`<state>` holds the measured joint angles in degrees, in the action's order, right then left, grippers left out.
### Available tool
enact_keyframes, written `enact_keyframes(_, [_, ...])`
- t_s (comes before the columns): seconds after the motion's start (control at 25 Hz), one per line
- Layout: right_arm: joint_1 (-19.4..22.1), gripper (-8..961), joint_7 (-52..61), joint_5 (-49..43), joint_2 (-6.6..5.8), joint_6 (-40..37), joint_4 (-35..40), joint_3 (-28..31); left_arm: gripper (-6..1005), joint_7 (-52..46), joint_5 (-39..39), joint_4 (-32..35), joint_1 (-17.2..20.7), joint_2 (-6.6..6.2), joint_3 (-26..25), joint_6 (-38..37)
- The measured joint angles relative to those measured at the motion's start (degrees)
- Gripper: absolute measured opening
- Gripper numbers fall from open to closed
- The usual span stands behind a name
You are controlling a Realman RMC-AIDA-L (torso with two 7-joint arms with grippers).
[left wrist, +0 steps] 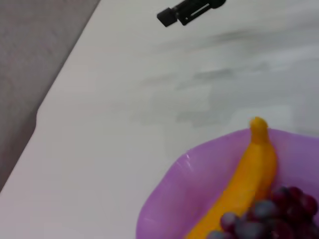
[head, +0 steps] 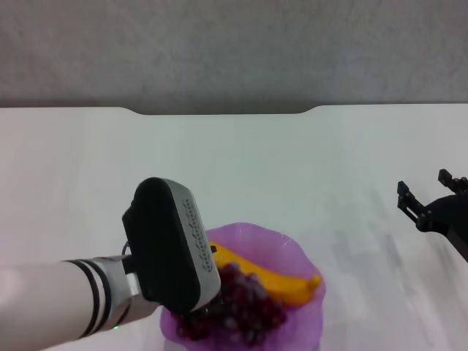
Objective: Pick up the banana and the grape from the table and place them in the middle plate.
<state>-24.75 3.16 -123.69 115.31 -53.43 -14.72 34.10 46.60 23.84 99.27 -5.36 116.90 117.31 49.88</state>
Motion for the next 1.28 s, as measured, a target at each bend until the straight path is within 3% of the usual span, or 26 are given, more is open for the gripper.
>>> enact_keyframes(0.32, [0.0, 786, 0.0, -0.1, 0.0, 0.0, 0.0, 0.0, 585, -2.0, -0.4, 0.6, -1.4, -0.01, -2.3, 1.6])
enact_keyframes(0.56, [0.0, 786, 0.0, 0.0, 0.0, 0.0, 0.0, 0.0, 812, -4.8, 0.7, 1.0, -0.3, -0.02, -7.8, -6.8])
enact_keyframes(0.72, [0.1, 786, 0.0, 0.0, 0.0, 0.0, 0.0, 0.0, 883, -3.9, 5.1, -1.7, 3.1, -0.23, -9.0, -23.0])
enact_keyframes(0.84, [0.1, 786, 0.0, 0.0, 0.0, 0.1, 0.0, 0.0, 882, -2.2, 10.5, -6.8, 4.5, -0.31, -7.6, -36.9])
enact_keyframes(1.04, [0.0, 786, 0.0, 0.0, 0.0, 0.1, 0.0, 0.0, 881, -3.5, 21.1, -18.6, 2.5, -0.43, -3.7, -58.0])
enact_keyframes(1.2, [0.0, 786, 0.0, 0.0, 0.0, 0.1, 0.1, 0.0, 880, -14.9, 21.3, -25.3, 0.7, -0.94, -0.7, -69.7])
enact_keyframes(1.28, [0.0, 785, 0.0, 0.0, 0.0, 0.1, 0.0, 0.0, 880, -27.2, 15.8, -29.7, 0.3, -1.67, 0.4, -77.5])
